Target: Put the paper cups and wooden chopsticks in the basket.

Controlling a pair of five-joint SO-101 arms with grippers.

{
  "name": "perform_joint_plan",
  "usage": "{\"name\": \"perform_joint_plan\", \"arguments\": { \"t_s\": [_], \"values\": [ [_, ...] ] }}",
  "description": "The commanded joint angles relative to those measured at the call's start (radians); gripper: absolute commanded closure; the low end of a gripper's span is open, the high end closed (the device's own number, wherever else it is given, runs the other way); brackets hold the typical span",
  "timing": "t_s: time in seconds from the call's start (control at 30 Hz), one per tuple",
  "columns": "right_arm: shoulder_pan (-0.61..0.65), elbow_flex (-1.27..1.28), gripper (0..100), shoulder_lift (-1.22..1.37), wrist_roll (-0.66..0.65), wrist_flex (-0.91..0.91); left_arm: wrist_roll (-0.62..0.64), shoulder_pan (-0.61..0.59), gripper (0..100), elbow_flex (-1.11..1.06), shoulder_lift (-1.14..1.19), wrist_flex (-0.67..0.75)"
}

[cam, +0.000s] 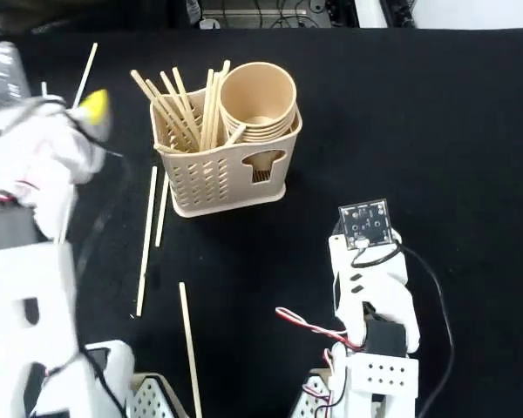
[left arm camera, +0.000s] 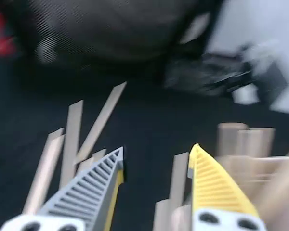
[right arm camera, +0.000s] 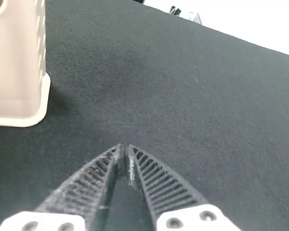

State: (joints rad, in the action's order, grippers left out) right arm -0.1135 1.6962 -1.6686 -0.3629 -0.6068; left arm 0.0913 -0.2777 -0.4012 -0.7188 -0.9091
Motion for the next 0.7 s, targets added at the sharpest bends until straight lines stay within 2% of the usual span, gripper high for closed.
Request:
{"name": "perform_joint_plan", "arguments": {
  "t_s": [0.0, 0.13, 0.27, 0.4, 0.67],
  "values": [
    [0.014, -0.002, 98.5, -0.008, -0.009, 0.017, -0.132, -0.199, 78, 0.114, 0.221, -0.072],
    [0.014, -0.002, 98.5, -0.008, -0.009, 0.017, -0.279, -0.289, 78, 0.125, 0.479, 0.028],
    [0.014, -0.002, 98.5, -0.008, -0.009, 0.017, -0.338, -0.328, 78, 0.22, 0.743, 0.1],
    [0.014, -0.002, 98.5, -0.008, -0.009, 0.017, -0.338, -0.375, 78, 0.441, 0.977, 0.031],
    [0.014, -0.002, 98.5, -0.008, -0.009, 0.017, -0.342, -0.404, 78, 0.921, 1.427, -0.213]
  ]
}}
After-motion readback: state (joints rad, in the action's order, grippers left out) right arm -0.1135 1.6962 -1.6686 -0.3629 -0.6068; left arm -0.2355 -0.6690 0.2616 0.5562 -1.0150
